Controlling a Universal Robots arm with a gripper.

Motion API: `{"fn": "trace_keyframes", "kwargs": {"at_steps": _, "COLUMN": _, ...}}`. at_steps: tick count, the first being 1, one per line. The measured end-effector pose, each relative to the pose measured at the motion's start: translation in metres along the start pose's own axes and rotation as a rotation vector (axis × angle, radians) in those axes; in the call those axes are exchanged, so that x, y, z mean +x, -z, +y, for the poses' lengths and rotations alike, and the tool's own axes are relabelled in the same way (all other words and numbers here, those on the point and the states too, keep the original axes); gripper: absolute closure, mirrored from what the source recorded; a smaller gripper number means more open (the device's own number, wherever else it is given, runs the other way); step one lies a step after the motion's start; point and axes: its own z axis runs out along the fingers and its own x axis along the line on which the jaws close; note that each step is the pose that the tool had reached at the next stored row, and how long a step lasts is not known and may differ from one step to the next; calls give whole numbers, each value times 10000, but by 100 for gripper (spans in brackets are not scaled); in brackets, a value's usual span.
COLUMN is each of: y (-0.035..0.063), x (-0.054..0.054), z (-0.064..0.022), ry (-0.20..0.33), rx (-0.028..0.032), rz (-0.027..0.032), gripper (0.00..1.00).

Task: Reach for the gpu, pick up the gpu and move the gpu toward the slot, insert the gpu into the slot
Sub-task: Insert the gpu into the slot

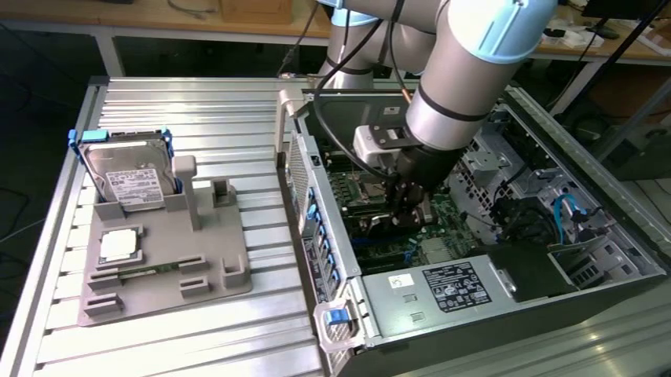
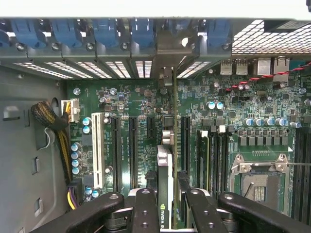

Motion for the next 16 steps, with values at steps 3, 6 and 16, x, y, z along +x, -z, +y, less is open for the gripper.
{"fn": "trace_keyframes", "kwargs": {"at_steps": 3, "y": -7, "x": 0, "z": 0, "ry": 0, "rx": 1, "rz": -1, "gripper": 73}}
{"fn": "trace_keyframes", "kwargs": {"at_steps": 6, "y": -15, "x": 0, "z": 1, "ry": 0, "rx": 1, "rz": -2, "gripper": 73}}
{"fn": "trace_keyframes", "kwargs": {"at_steps": 16, "y": -30, "x": 1, "z": 6, "ry": 0, "rx": 0, "rz": 0, "gripper": 73}}
